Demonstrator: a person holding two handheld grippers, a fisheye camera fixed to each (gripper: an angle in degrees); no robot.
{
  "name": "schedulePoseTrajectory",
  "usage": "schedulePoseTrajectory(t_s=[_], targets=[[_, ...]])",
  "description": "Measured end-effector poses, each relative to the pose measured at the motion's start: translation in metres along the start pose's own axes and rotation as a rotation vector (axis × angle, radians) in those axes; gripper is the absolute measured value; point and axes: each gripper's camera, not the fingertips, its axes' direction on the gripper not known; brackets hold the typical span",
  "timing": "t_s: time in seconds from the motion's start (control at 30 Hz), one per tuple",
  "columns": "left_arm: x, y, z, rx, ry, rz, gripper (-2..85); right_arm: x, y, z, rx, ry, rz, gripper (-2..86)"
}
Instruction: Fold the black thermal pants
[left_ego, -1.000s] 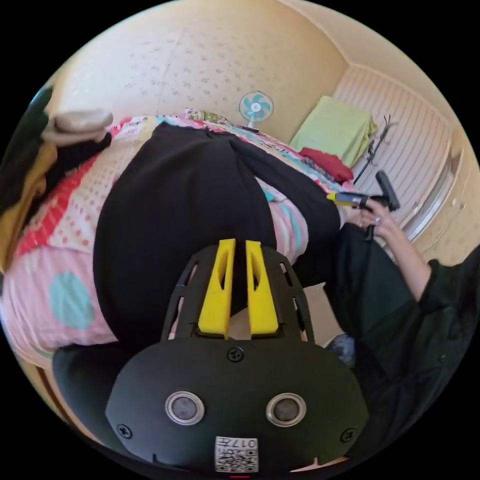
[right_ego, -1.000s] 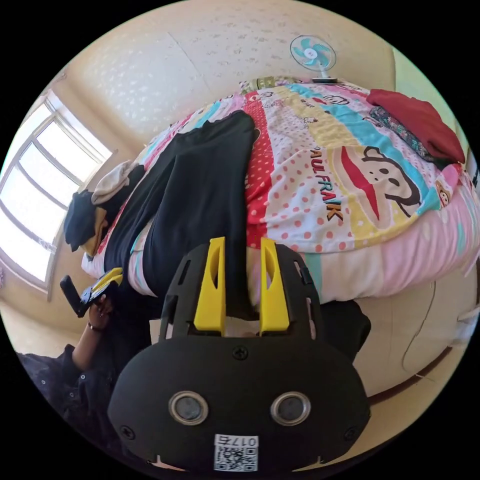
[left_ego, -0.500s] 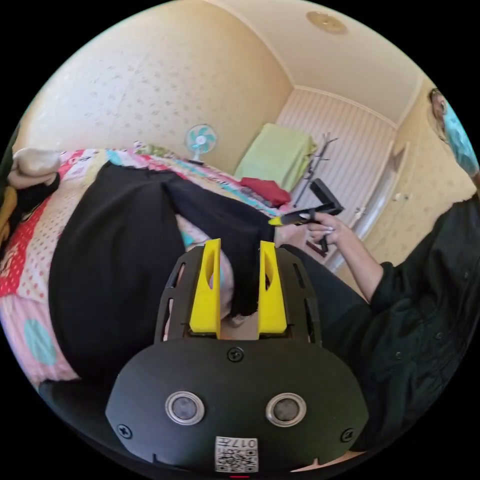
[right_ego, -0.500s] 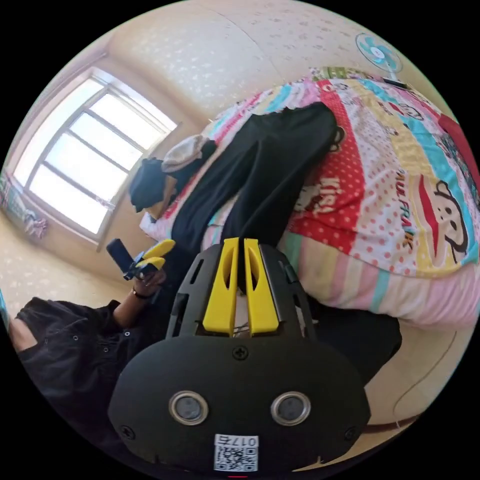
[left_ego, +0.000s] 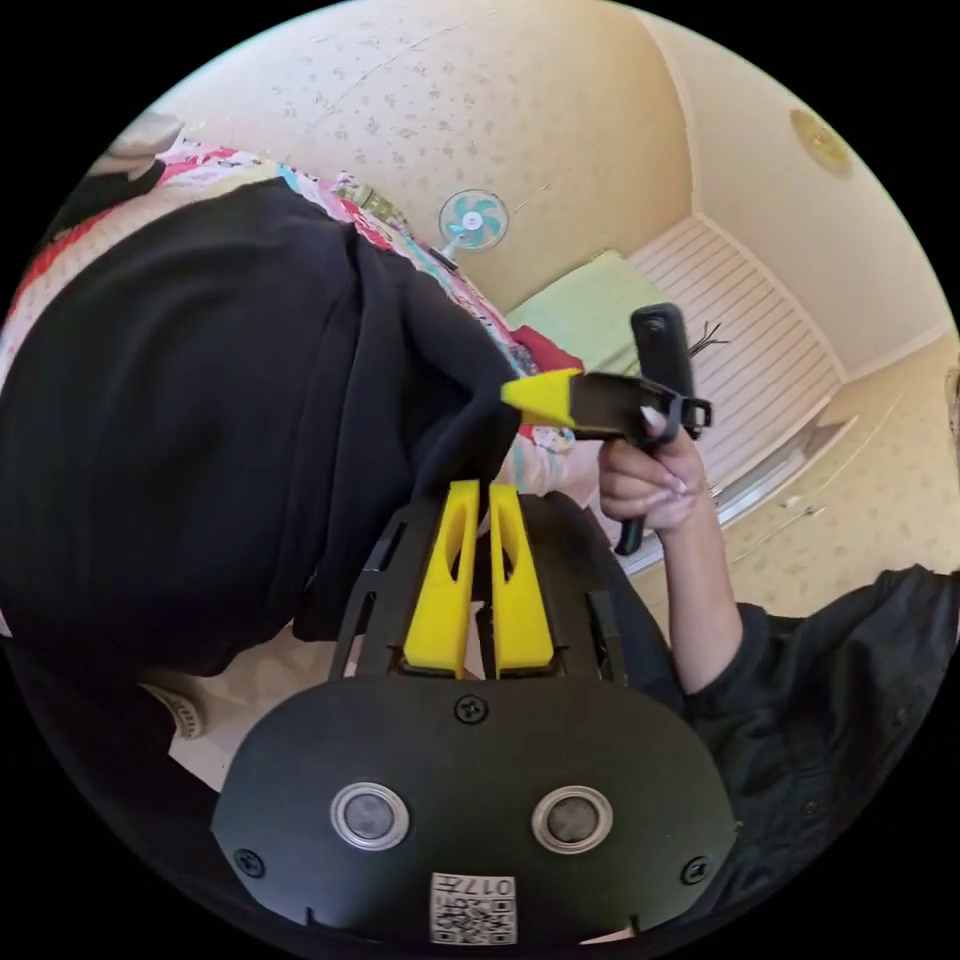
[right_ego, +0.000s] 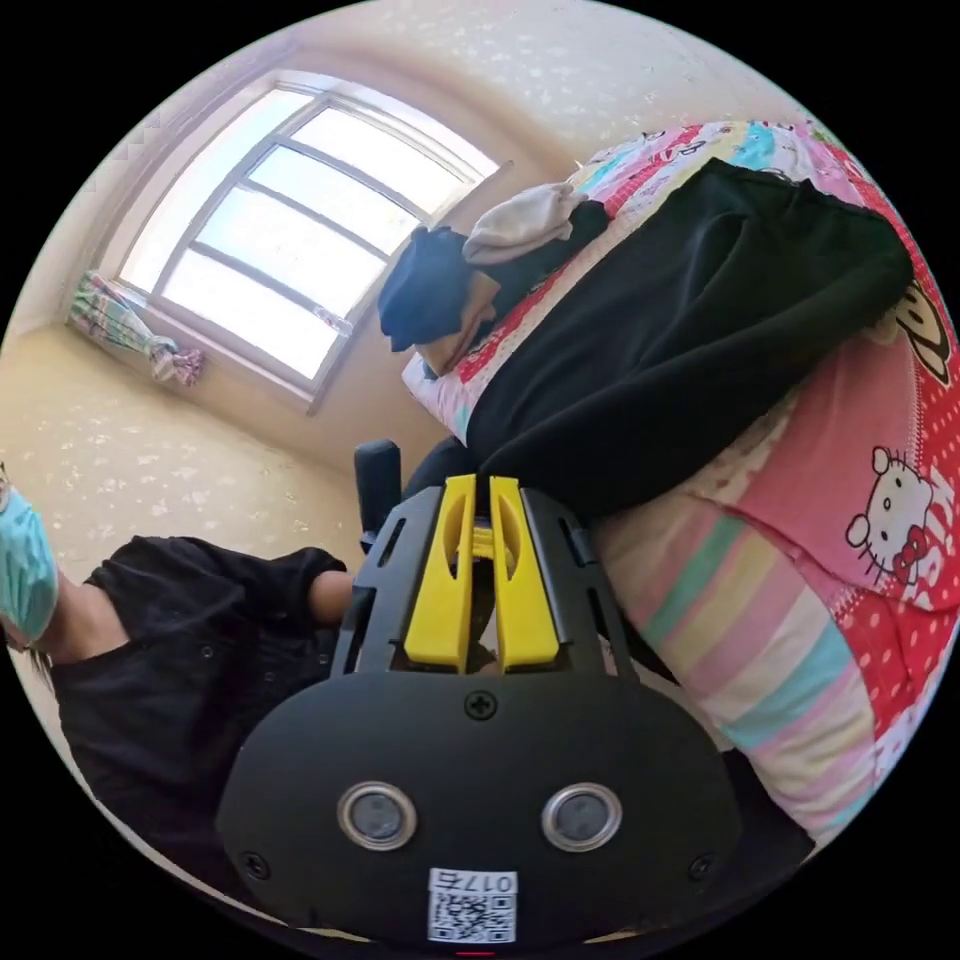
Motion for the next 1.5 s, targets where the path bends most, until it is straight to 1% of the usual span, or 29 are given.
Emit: schedulePoseTrajectory(t_s=[0.03,0.07,0.1,0.13,0.17,0.23,0.27,0.33,0.37,0.4,0.47,0.5,0.53,0.57,0.63,0.7,0.77,0.83,0.87,0.93,1.0,1.03,1.07,1.13,1.2,1.27,1.33,1.43,1.5], targets=[[0.003,-0.002,-0.006,0.011,0.013,0.029,0.8,0.016,-0.007,-0.025,0.111,0.043,0.05,5.4],[0.005,-0.004,-0.009,0.013,0.018,0.049,0.7,0.034,-0.015,-0.048,0.221,0.15,0.131,8.2],[0.011,-0.007,-0.014,0.015,0.032,0.093,0.5,0.043,-0.018,-0.059,0.268,0.207,0.171,9.6],[0.016,-0.01,-0.018,0.017,0.055,0.13,0.3,0.061,-0.024,-0.077,0.349,0.317,0.232,12.7],[0.017,-0.011,-0.02,0.02,0.069,0.143,0.3,0.084,-0.029,-0.092,0.41,0.402,0.326,14.6],[0.016,-0.014,-0.025,0.034,0.105,0.132,0.1,0.12,-0.034,-0.105,0.431,0.429,0.454,15.4],[0.015,-0.015,-0.026,0.035,0.114,0.129,0.1,0.145,-0.035,-0.108,0.417,0.406,0.529,15.6],[0.013,-0.019,-0.032,0.034,0.151,0.135,0.0,0.173,-0.036,-0.107,0.403,0.322,0.573,15.3],[0.013,-0.02,-0.033,0.034,0.167,0.14,0.0,0.182,-0.033,-0.108,0.44,0.267,0.574,14.2],[0.012,-0.023,-0.038,0.037,0.213,0.154,0.0,0.186,-0.032,-0.108,0.458,0.232,0.569,13.6],[0.01,-0.029,-0.045,0.04,0.299,0.158,0.0,0.198,-0.031,-0.107,0.517,0.049,0.551,7.5],[0.006,-0.035,-0.048,0.021,0.352,0.138,-0.1,0.196,-0.032,-0.108,0.556,0.014,0.539,6.3],[0.001,-0.041,-0.053,-0.002,0.368,0.111,-0.1,0.184,-0.04,-0.111,0.628,-0.024,0.499,4.9],[-0.001,-0.043,-0.057,-0.004,0.354,0.102,-0.1,0.165,-0.058,-0.111,0.66,-0.018,0.432,4.3],[-0.01,-0.049,-0.083,0.015,0.263,0.066,-0.2,0.127,-0.104,-0.098,0.619,0.045,0.328,3.9],[-0.02,-0.052,-0.109,0.037,0.231,0.021,-0.2,0.088,-0.158,-0.069,0.523,0.09,0.231,3.8],[-0.033,-0.055,-0.138,0.038,0.201,-0.042,-0.3,0.052,-0.222,-0.011,0.361,0.101,0.159,4.1],[-0.042,-0.053,-0.181,0.082,0.074,-0.084,-0.4,0.04,-0.253,0.036,0.267,0.149,0.117,4.7],[-0.045,-0.052,-0.191,0.085,0.024,-0.103,-0.4,0.045,-0.266,0.065,0.197,0.176,0.125,5.2],[-0.054,-0.048,-0.214,0.053,-0.143,-0.169,-0.6,0.062,-0.272,0.098,0.107,0.16,0.18,7.2],[-0.056,-0.045,-0.225,0.05,-0.223,-0.225,-0.7,0.07,-0.258,0.112,0.101,0.036,0.163,9.9],[-0.051,-0.04,-0.236,0.112,-0.232,-0.224,-0.7,0.07,-0.241,0.113,0.119,-0.045,0.123,10.4],[-0.048,-0.037,-0.241,0.151,-0.226,-0.217,-0.6,0.068,-0.221,0.112,0.123,-0.08,0.099,10.7],[-0.038,-0.026,-0.256,0.304,-0.181,-0.199,-0.2,0.064,-0.181,0.108,0.116,-0.049,0.064,10.9],[-0.037,-0.029,-0.253,0.332,-0.139,-0.182,0.7,0.059,-0.137,0.101,0.099,0.053,0.041,11.0],[-0.042,-0.043,-0.237,0.28,-0.121,-0.177,4.0,0.055,-0.072,0.094,0.098,0.197,0.036,10.9],[-0.048,-0.066,-0.208,0.193,-0.18,-0.178,6.0,0.053,-0.026,0.094,0.101,0.259,0.047,10.6],[-0.047,-0.093,-0.171,0.129,-0.304,-0.134,6.5,0.055,0.03,0.113,0.075,0.226,0.061,9.4],[-0.051,-0.107,-0.145,0.06,-0.382,-0.144,6.9,0.055,0.055,0.118,0.149,0.213,0.081,8.9]])
